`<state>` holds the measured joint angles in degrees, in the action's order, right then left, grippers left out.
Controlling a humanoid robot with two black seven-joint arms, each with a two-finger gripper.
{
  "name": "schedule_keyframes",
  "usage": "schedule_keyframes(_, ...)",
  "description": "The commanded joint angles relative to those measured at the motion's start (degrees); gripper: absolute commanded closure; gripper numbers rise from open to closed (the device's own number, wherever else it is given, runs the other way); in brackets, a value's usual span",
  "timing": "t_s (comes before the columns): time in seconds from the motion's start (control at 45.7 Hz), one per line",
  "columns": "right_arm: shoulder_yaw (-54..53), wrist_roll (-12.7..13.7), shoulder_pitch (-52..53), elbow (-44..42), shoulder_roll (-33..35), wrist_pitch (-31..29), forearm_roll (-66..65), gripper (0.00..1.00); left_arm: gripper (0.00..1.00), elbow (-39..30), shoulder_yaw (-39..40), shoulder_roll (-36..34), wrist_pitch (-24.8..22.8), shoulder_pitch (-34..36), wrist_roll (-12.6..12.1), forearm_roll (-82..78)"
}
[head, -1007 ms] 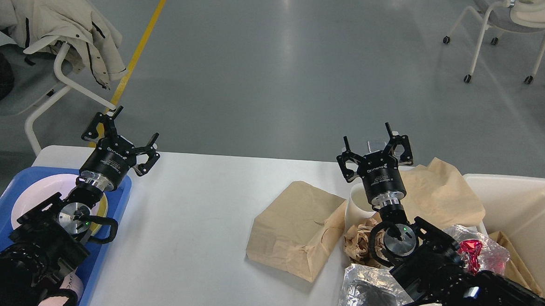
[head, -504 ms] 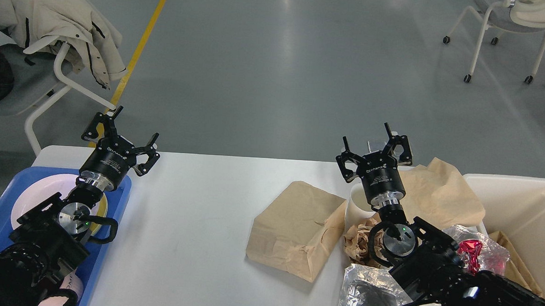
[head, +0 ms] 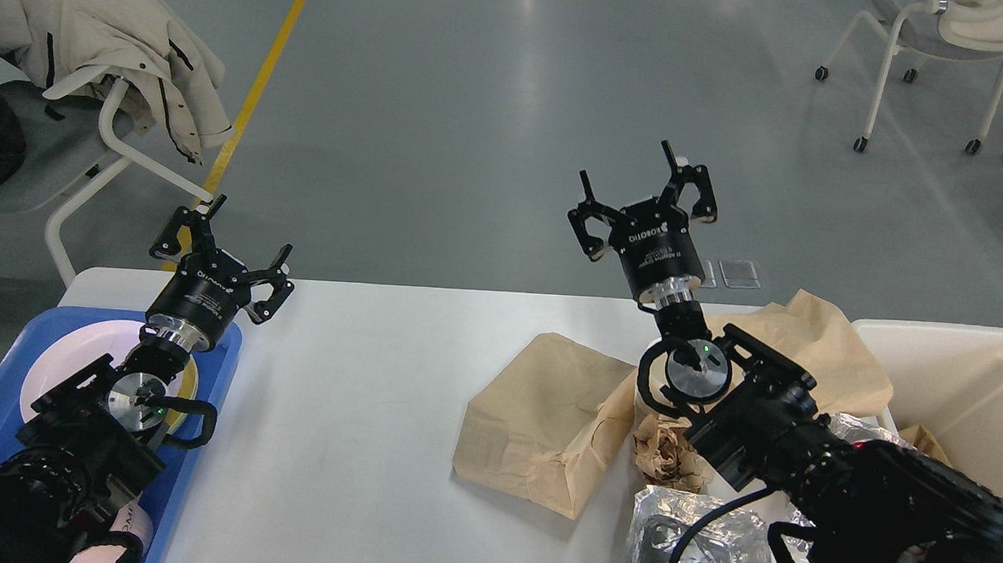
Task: Tidy desktop
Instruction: 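Raise the right gripper up and away from the bin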
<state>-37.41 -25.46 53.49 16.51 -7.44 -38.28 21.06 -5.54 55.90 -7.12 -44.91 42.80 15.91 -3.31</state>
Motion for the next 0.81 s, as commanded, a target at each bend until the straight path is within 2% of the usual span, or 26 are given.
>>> schedule_keyframes(0.0, 2.50, 1.64, 8.98, -0.34, 1.63, 4.44, -0.85, 0.00, 0.00, 0.00, 0.00, 0.00, 0.00, 0.00, 0.00, -0.03)
schedule_keyframes(0.153, 7.00, 2.43, 13.65, 0.54, 9.46, 5.06, -0.85, 0.00, 0.00, 0.00, 0.00, 0.00, 0.00, 0.00, 0.00, -0.03)
schedule_keyframes(0.504, 6.82, 1.90, 16.55, -0.24, 9.73, 5.76, -0.41, 0.00, 0.00, 0.00, 0.00, 0.00, 0.00, 0.00, 0.00, -0.03)
schedule_keyframes(0.701, 7.61, 2.34, 23.14, -1.91, 14.03, 7.70, -1.37, 0.00, 0.00, 0.00, 0.00, 0.00, 0.00, 0.00, 0.00, 0.05)
schedule_keyframes(0.722, 8.31, 2.34, 23.76, -2.35, 13.77, 7.87, -1.81, 0.00, 0.00, 0.00, 0.00, 0.09, 0.00, 0.00, 0.00, -0.03)
schedule_keyframes(0.788, 20.67, 2.34, 25.86, -2.36, 13.59, 8.23, -9.09, 0.00, 0.00, 0.00, 0.00, 0.00, 0.00, 0.00, 0.00, 0.05)
